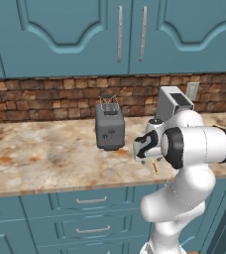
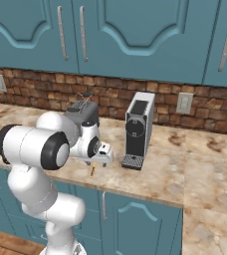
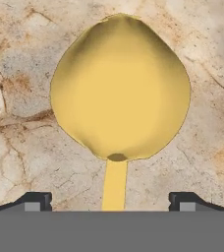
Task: Take the fork and place it on the left side of the plate. Then take the spoon and place it on the right side of the plate. Make sure they're directly next to the plate.
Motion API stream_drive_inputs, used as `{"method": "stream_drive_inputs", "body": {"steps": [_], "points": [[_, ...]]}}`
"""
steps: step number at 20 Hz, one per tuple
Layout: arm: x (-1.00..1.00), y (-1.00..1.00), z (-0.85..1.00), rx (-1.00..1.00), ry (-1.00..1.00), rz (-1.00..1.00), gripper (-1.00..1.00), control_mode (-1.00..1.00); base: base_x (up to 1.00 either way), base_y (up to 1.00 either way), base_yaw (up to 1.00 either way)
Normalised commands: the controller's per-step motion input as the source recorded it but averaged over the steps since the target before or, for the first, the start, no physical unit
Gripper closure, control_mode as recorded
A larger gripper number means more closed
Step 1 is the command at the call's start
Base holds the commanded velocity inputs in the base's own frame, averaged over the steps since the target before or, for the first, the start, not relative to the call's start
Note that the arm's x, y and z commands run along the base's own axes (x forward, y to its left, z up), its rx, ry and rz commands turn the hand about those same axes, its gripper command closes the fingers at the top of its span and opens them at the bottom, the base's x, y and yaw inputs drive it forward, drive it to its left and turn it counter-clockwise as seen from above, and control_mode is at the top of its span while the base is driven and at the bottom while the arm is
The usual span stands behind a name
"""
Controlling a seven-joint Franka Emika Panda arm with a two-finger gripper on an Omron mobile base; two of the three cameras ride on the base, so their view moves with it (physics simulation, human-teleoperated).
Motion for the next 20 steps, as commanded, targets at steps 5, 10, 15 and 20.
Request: {"method": "stream_drive_inputs", "body": {"steps": [5, 10, 15, 20], "points": [[-0.03, 0.06, 0.02, 0.00, -0.02, 0.00, 1.00, -1.00, 0.00, 0.00, 0.00], [-0.02, 0.10, 0.37, 0.00, 0.00, 0.00, 1.00, -1.00, 0.00, 0.00, 0.00], [-0.19, 0.19, 0.98, 0.03, 0.00, 0.00, 1.00, -1.00, 0.00, 0.00, 0.00], [-0.52, 0.16, 0.89, 0.06, 0.00, 0.00, 1.00, -1.00, 0.00, 0.00, 0.00]]}}
